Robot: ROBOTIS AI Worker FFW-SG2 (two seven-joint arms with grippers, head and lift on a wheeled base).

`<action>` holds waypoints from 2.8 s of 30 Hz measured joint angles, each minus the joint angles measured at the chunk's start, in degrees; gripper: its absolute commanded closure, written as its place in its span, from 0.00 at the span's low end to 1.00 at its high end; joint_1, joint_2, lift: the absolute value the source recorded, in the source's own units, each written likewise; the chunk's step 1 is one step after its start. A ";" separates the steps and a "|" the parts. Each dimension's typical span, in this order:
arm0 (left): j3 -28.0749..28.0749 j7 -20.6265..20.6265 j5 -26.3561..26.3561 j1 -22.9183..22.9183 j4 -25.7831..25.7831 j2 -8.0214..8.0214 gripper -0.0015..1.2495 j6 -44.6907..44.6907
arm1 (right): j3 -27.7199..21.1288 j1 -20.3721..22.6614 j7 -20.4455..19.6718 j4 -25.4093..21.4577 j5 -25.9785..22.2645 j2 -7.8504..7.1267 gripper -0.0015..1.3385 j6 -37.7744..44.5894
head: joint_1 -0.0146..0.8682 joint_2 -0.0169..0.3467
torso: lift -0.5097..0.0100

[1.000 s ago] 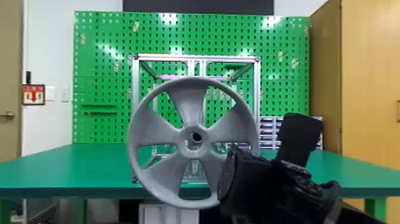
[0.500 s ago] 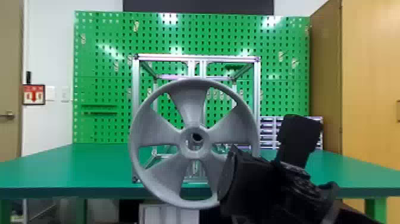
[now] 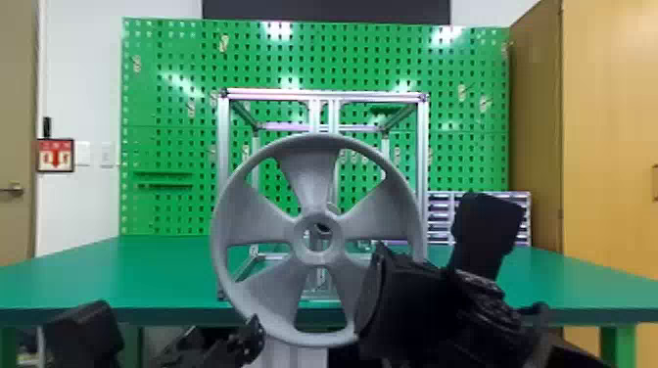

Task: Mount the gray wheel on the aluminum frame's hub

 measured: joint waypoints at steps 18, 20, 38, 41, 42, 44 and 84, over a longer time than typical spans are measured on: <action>0.15 0.55 -1.14 -5.00 3.32 -0.23 0.25 -6.94 | 0.71 -0.04 0.06 0.37 0.03 -0.01 0.99 -0.43 | 0.01 0.06 | 0.02; -0.10 0.52 -1.29 -5.58 4.21 -0.31 0.25 -7.73 | 0.77 -0.03 0.07 0.37 0.03 -0.05 0.99 -0.50 | 0.01 0.06 | 0.02; -1.25 -1.04 -1.00 -10.19 11.43 -1.41 0.34 -10.96 | 1.64 0.13 0.07 0.37 -0.15 -0.23 0.99 -1.05 | 0.01 0.06 | 0.02; -1.26 -1.04 -0.95 -10.53 12.21 -1.50 0.36 -10.96 | 1.74 0.14 0.07 0.37 -0.15 -0.26 0.99 -1.22 | 0.01 0.06 | 0.02; -1.26 -1.04 -0.95 -10.62 12.39 -1.52 0.37 -10.96 | 1.76 0.14 0.09 0.37 -0.15 -0.26 0.99 -1.28 | 0.01 0.06 | 0.02; -1.26 -1.03 -0.99 -10.80 12.72 -1.57 0.40 -10.96 | 1.84 0.14 0.14 0.37 -0.15 -0.29 0.99 -1.48 | 0.01 0.06 | 0.02; -2.31 0.29 0.19 -12.98 13.27 -1.91 0.62 -12.03 | 3.67 -0.16 3.53 1.82 4.54 -1.15 0.99 -3.80 | 0.01 0.06 | 0.02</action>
